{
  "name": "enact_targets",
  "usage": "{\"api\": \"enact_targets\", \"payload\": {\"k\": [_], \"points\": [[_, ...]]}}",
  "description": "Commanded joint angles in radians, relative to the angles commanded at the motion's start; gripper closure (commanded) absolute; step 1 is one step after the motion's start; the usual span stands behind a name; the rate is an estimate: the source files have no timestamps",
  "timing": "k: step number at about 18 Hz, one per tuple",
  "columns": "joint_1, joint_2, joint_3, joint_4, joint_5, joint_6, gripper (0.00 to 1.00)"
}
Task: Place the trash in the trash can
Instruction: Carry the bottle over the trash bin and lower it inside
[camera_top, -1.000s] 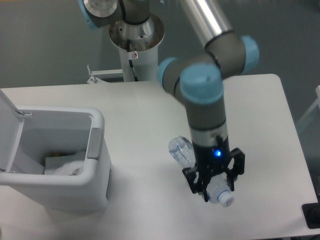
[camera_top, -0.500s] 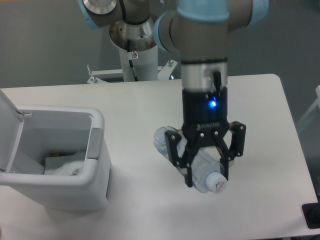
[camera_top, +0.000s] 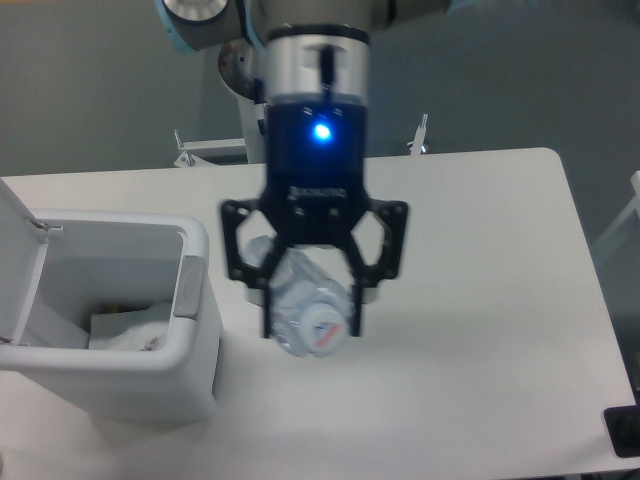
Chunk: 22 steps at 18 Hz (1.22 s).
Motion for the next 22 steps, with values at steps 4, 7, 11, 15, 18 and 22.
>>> {"api": "enact_targets", "payload": {"k": [4,7,11,15,18,22], "points": [[-0.06,0.014,-0.049,0.002,0.014,-0.04,0.29],[-0.103,0.011,-0.063,0.002,0.015,-0.037,0.29],[-0.147,0.017,-0.109,0.002,0.015,-0.037,0.3],[-0.16,0.043,-0.115,0.0,0.014,-0.043,0.37],[-0.163,0.055,-0.127,0.0,0.014,-0.04,0.37],[-0.164,0.063,-0.178,0.0,0.014,-0.037,0.37]]}}
